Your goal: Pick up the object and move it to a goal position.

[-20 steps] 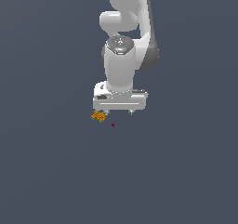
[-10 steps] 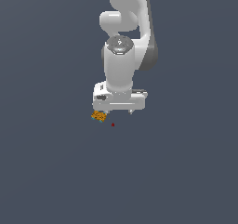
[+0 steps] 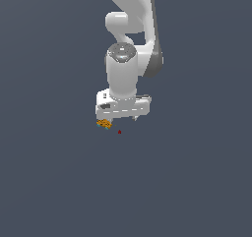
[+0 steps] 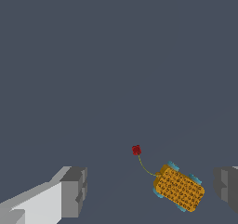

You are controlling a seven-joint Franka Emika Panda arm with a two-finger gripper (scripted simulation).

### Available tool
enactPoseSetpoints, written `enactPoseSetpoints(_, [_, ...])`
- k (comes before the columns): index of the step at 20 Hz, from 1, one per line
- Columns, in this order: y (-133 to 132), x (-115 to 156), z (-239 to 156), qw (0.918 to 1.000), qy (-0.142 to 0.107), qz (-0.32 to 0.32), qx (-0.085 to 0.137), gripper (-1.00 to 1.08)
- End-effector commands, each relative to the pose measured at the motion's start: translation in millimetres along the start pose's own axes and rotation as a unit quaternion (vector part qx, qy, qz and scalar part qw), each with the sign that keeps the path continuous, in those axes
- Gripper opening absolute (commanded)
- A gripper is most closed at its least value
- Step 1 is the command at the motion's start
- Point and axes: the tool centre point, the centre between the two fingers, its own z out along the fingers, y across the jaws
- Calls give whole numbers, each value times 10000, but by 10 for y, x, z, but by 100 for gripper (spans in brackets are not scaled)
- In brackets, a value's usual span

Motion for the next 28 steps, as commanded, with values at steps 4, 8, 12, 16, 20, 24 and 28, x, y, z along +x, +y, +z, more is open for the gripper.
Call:
enactPoseSetpoints(4, [95,-82,125,9985,-21,-551,-8,100])
enactPoseSetpoints(8, [172,-155,230,9947,-37,-1025,-10,100])
enactPoseSetpoints(12, [244,-231,332,9887,-52,-1498,-8,100])
enactPoseSetpoints(16, [311,-309,432,9804,-66,-1970,-1,100])
enactPoseSetpoints(20, [374,-390,529,9698,-77,-2437,10,100])
enactPoseSetpoints(24, [432,-473,624,9570,-84,-2901,24,100])
enactPoseSetpoints(28, [485,-558,716,9419,-88,-3358,42,100])
